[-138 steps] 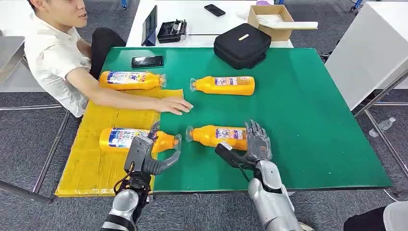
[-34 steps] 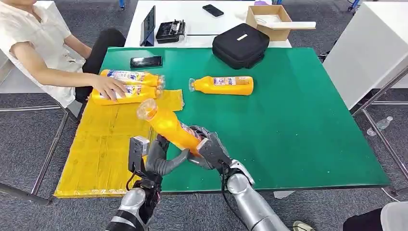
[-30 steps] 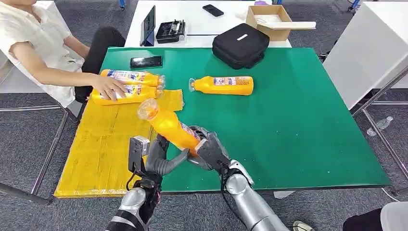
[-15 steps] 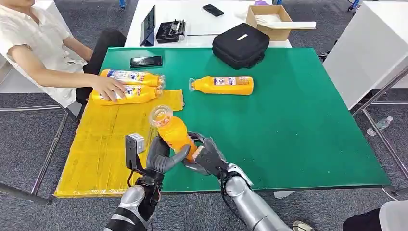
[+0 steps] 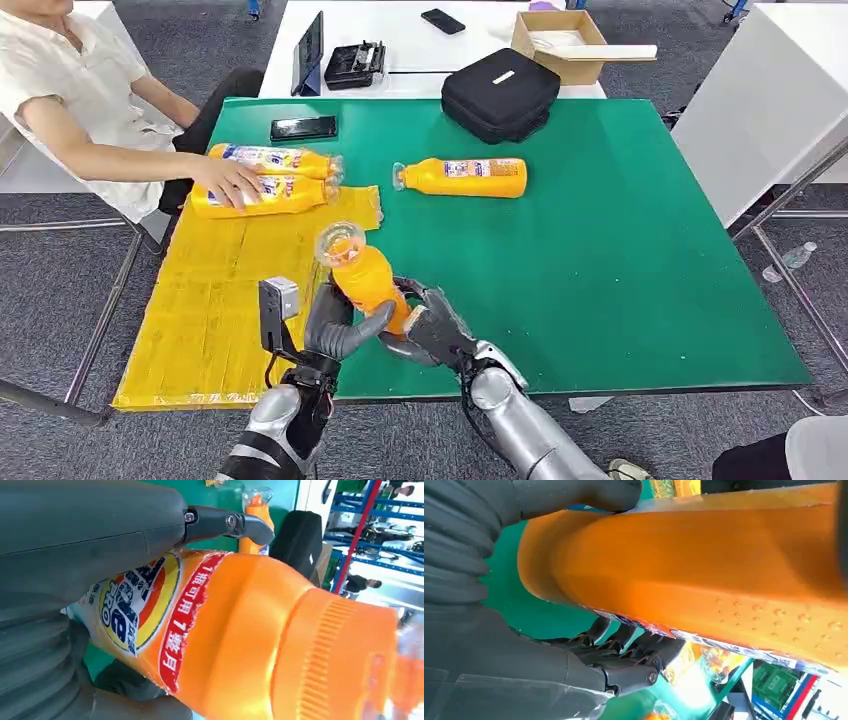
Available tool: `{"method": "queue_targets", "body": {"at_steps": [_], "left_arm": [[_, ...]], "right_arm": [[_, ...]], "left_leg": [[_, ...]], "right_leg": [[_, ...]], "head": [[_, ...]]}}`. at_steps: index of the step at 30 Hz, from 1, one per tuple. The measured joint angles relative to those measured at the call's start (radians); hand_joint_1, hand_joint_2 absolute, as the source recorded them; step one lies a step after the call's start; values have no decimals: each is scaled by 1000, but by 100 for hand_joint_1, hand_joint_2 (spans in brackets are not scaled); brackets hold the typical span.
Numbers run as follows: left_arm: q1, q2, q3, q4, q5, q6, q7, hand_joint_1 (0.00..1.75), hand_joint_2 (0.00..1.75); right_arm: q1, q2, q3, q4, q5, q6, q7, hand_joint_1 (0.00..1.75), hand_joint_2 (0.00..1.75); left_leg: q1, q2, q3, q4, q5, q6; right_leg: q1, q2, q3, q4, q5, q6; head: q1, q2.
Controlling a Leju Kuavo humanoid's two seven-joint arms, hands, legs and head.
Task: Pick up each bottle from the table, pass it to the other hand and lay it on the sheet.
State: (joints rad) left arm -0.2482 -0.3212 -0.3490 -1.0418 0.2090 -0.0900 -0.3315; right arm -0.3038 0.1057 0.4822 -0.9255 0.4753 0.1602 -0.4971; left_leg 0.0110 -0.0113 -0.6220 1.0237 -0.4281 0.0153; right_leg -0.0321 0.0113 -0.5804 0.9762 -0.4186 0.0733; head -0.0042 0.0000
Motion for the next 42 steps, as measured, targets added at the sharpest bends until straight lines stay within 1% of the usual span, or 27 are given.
{"method": "queue_targets", "body": {"at_steps": [13, 14, 15, 23, 34, 35, 36, 37, 38, 39, 40, 42], "left_arm": [[-1, 0, 0, 0, 0, 0, 0, 0, 175], [-1, 0, 0, 0, 0, 0, 0, 65, 175], [-1, 0, 0, 0, 0, 0, 0, 175, 175], [-22, -3, -7, 19, -63, 39, 15, 175, 175], [-38, -4, -29, 35, -135, 97, -9, 175, 175], [-38, -4, -32, 35, -140, 100, -10, 175, 175], [-38, -4, -34, 35, -147, 103, -12, 175, 175], [-39, -4, -35, 35, -150, 105, -13, 175, 175], [-39, -4, -37, 35, -152, 106, -13, 175, 175], [-39, -4, -37, 35, -155, 108, -13, 175, 175], [-39, -4, -38, 35, -158, 109, -15, 175, 175], [-40, -4, -40, 35, -166, 111, -15, 175, 175]], "right_arm": [[-2, 0, 7, 6, 0, -8, -2, 175, 175], [-2, 0, 7, 6, 0, -8, -2, 175, 175], [-3, 0, 8, 7, 0, -8, -2, 175, 175], [-8, 0, 16, 9, 5, -15, 3, 175, 175], [-5, -2, 16, 8, -12, -13, 11, 175, 175], [-5, -2, 16, 8, -12, -13, 13, 161, 175], [-5, -2, 17, 6, -12, -13, 15, 150, 175], [-5, -2, 17, 5, -12, -13, 16, 150, 175], [-4, -2, 17, 3, -12, -13, 18, 141, 175], [-4, -2, 17, 3, -12, -14, 19, 138, 175], [-4, -2, 17, 3, -12, -14, 19, 120, 175], [-4, -2, 17, 0, -11, -14, 21, 120, 175]], "left_leg": [[0, 0, 0, 0, 0, 0], [0, 0, 0, 0, 0, 0], [0, 0, 0, 0, 0, 0], [0, 0, 0, 0, 0, 0], [0, 0, 0, 0, 0, 0], [0, 0, 0, 0, 0, 0], [0, 0, 0, 0, 0, 0], [0, 0, 0, 0, 0, 0], [0, 0, 0, 0, 0, 0], [0, 0, 0, 0, 0, 0], [0, 0, 0, 0, 0, 0], [0, 0, 0, 0, 0, 0]], "right_leg": [[0, 0, 0, 0, 0, 0], [0, 0, 0, 0, 0, 0], [0, 0, 0, 0, 0, 0], [0, 0, 0, 0, 0, 0], [0, 0, 0, 0, 0, 0], [0, 0, 0, 0, 0, 0], [0, 0, 0, 0, 0, 0], [0, 0, 0, 0, 0, 0], [0, 0, 0, 0, 0, 0], [0, 0, 0, 0, 0, 0], [0, 0, 0, 0, 0, 0], [0, 0, 0, 0, 0, 0]], "head": [[0, 0], [0, 0], [0, 0], [0, 0], [0, 0], [0, 0], [0, 0], [0, 0], [0, 0], [0, 0], [0, 0], [0, 0]]}}
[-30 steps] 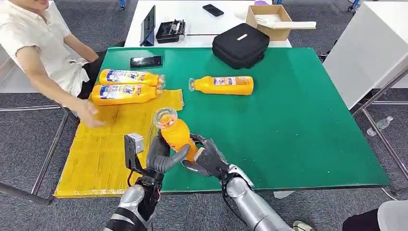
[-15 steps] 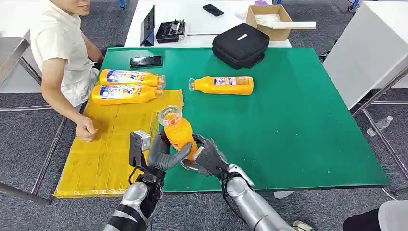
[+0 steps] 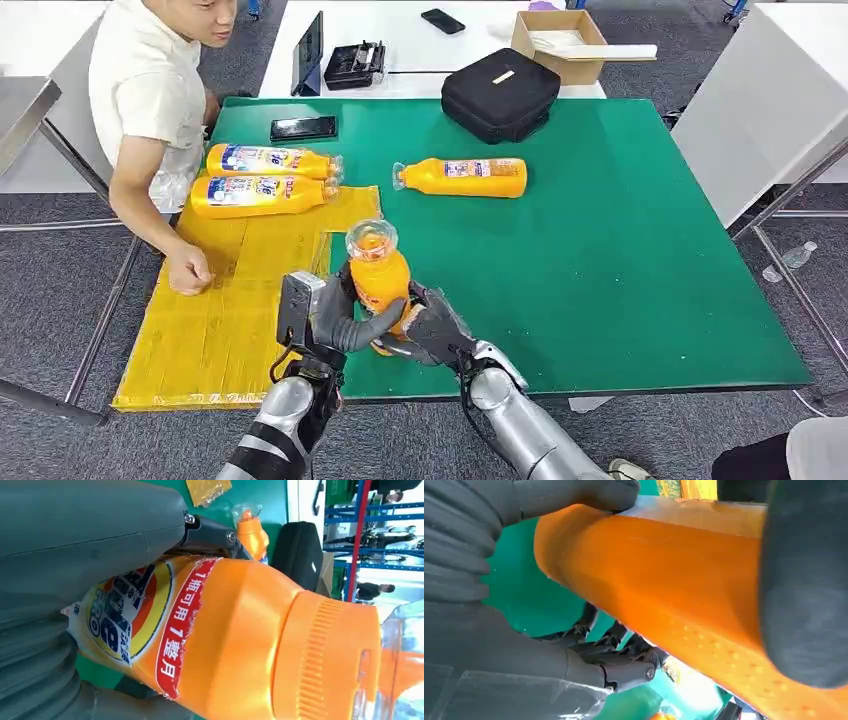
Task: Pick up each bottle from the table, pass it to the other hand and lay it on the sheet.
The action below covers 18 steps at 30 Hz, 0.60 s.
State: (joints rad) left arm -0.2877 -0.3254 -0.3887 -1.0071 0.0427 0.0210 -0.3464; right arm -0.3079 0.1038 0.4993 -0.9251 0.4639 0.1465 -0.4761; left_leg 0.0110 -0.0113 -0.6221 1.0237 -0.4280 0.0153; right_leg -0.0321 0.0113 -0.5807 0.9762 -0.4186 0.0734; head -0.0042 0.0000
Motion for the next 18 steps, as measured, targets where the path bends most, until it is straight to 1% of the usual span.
{"method": "queue_targets", "body": {"at_steps": [2, 3, 4, 9, 15, 18], "left_arm": [[0, 0, 0, 0, -3, 3, 0, 175, 175], [0, 0, 0, 0, -4, 5, 0, 175, 175], [0, 0, 0, 0, -5, 6, 0, 175, 175], [0, 0, 0, 0, -16, 10, -5, 175, 175], [7, 0, 6, -44, -138, 50, -6, 175, 175], [7, 0, 6, -44, -138, 50, -6, 175, 175]], "right_arm": [[1, 0, 0, -3, 1, 0, 3, 120, 175], [1, 0, 0, -6, 1, 0, 6, 10, 175], [1, 0, 0, -6, 1, 0, 8, 0, 175], [7, 0, 3, -17, 3, -5, 13, 0, 175], [42, 0, 3, -51, 42, -48, 39, 0, 175], [42, 0, 3, -51, 42, -48, 39, 0, 175]], "left_leg": [[0, 0, 0, 0, 0, 0], [0, 0, 0, 0, 0, 0], [0, 0, 0, 0, 0, 0], [0, 0, 0, 0, 0, 0], [0, 0, 0, 0, 0, 0], [0, 0, 0, 0, 0, 0]], "right_leg": [[0, 0, 0, 0, 0, 0], [0, 0, 0, 0, 0, 0], [0, 0, 0, 0, 0, 0], [0, 0, 0, 0, 0, 0], [0, 0, 0, 0, 0, 0], [0, 0, 0, 0, 0, 0]], "head": [[0, 0], [0, 0], [0, 0], [0, 0], [0, 0], [0, 0]]}}
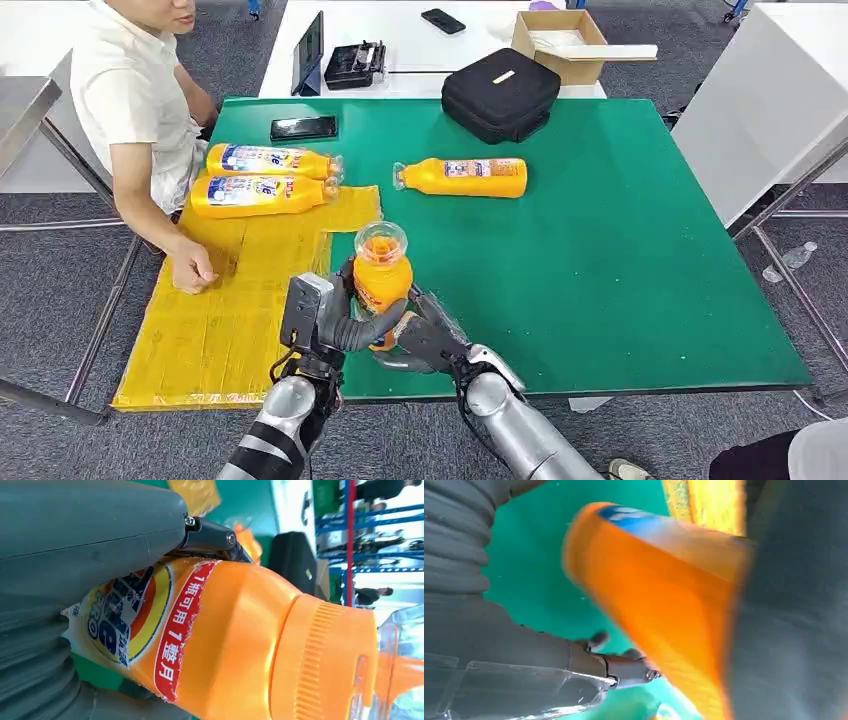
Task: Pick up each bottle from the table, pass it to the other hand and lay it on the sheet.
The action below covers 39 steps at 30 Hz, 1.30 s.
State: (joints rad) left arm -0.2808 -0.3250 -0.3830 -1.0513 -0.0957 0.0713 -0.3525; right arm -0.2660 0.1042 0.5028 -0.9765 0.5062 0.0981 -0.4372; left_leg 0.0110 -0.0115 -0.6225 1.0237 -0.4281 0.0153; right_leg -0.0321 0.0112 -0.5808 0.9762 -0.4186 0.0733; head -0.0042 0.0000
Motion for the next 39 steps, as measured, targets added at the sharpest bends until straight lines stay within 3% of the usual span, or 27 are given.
{"method": "queue_targets", "body": {"at_steps": [5, 8, 15, 25, 31, 39], "left_arm": [[8, 0, 5, -30, -26, 4, 8, 175, 175], [44, 4, 27, -148, -275, 69, 15, 175, 175], [90, 12, 95, -305, -706, 148, 40, 175, 175], [112, 13, 145, -374, -850, 174, 40, 175, 175], [102, 24, 143, -341, -1085, 218, 103, 175, 175], [-5, 71, 136, -23, -1215, 224, 184, 175, 175]], "right_arm": [[28, -2, -1, -22, 6, -6, 3, 0, 175], [112, -23, -36, -91, 87, -46, 26, 0, 175], [149, -56, -127, -149, 118, -77, 22, 0, 175], [164, -58, -232, -165, 127, -73, 5, 0, 175], [137, -47, -252, -147, 137, -69, -22, 0, 175], [60, -36, -255, -38, 105, -67, -79, 0, 175]], "left_leg": [[0, 0, 0, 0, 0, 0], [0, -1, -1, 0, 0, 0], [0, -1, -1, 0, 0, 0], [0, -2, -1, 0, 0, 0], [0, -2, -1, 0, 0, 0], [0, -3, -1, 0, 2, 1]], "right_leg": [[0, 0, 0, 0, 0, 0], [0, 0, 0, 0, 0, 0], [0, 0, -1, 0, 0, 0], [0, -1, -1, 0, 0, 0], [0, -1, -1, 0, 0, 0], [0, -2, 0, 0, 0, 0]], "head": [[0, 0], [0, 0], [0, 0], [0, 0], [0, 0], [0, 0]]}}
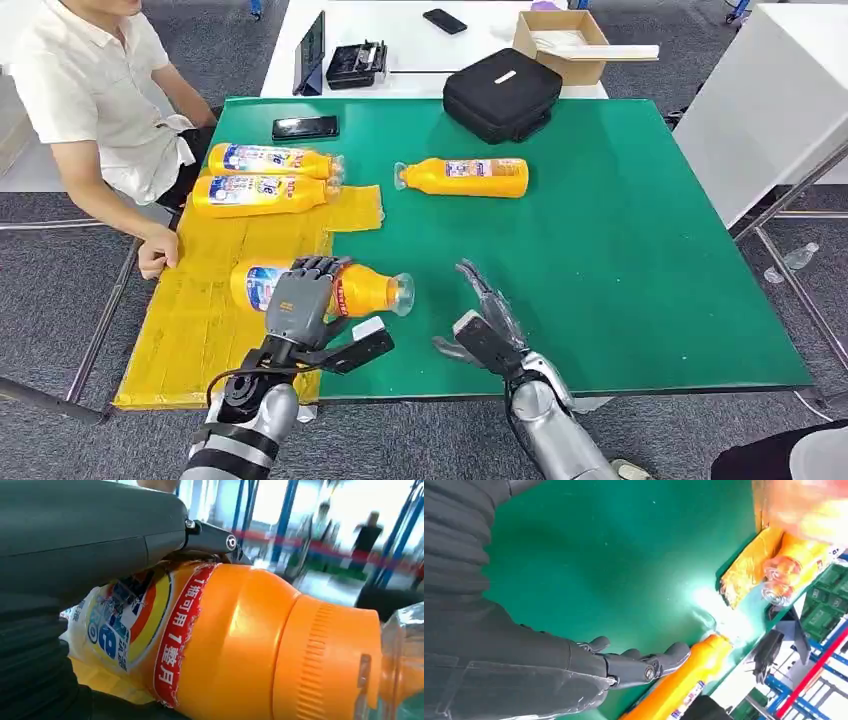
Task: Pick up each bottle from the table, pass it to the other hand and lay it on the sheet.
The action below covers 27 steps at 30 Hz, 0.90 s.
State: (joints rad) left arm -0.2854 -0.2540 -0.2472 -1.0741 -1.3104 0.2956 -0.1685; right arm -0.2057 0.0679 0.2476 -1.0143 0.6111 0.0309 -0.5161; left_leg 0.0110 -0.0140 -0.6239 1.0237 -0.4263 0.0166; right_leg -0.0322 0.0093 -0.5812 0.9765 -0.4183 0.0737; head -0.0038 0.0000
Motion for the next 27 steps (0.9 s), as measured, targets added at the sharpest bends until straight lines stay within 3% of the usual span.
{"method": "queue_targets", "body": {"at_steps": [6, 17, 20, 21, 22, 24, 27], "left_arm": [[-55, 5, 4, 137, -57, -36, 77, 175, 175], [-89, 5, 4, 200, -75, -48, 90, 175, 175], [-95, 5, 4, 210, -109, -49, 110, 155, 175], [-98, 5, 4, 215, -126, -49, 121, 119, 175], [-101, 5, 6, 221, -141, -49, 132, 110, 175], [-107, 6, 9, 232, -158, -51, 148, 44, 175], [-118, 6, 21, 248, -174, -68, 164, 0, 175]], "right_arm": [[-19, 2, -8, 29, -3, -6, -4, 0, 175], [-23, 3, -19, 50, -3, -7, -5, 0, 175], [-23, 4, -20, 54, -4, -7, -6, 0, 175], [-23, 5, -21, 56, -4, -6, -6, 0, 175], [-23, 7, -22, 58, -4, -6, -6, 0, 175], [-23, 12, -24, 61, -4, -6, -6, 0, 175], [-23, 16, -25, 63, -4, -6, -8, 0, 175]], "left_leg": [[0, -1, -1, 0, 0, 0], [0, -1, -1, 0, 0, 0], [0, -1, -1, 0, 0, 0], [0, -1, -1, 0, 0, 0], [0, -1, -1, 0, 0, 0], [0, -1, -1, 0, 0, 0], [0, -1, -1, 0, 0, 0]], "right_leg": [[0, -1, 0, 0, 0, 0], [0, -1, 0, 0, 0, 0], [0, -1, 0, 0, 0, 0], [0, -1, 0, 0, 0, 0], [0, -1, 0, 0, 0, 0], [0, -1, 0, 0, 0, 0], [0, -1, 0, 0, 0, 0]], "head": [[0, 0], [0, 0], [0, 0], [0, 0], [0, 0], [0, 0], [0, 0]]}}
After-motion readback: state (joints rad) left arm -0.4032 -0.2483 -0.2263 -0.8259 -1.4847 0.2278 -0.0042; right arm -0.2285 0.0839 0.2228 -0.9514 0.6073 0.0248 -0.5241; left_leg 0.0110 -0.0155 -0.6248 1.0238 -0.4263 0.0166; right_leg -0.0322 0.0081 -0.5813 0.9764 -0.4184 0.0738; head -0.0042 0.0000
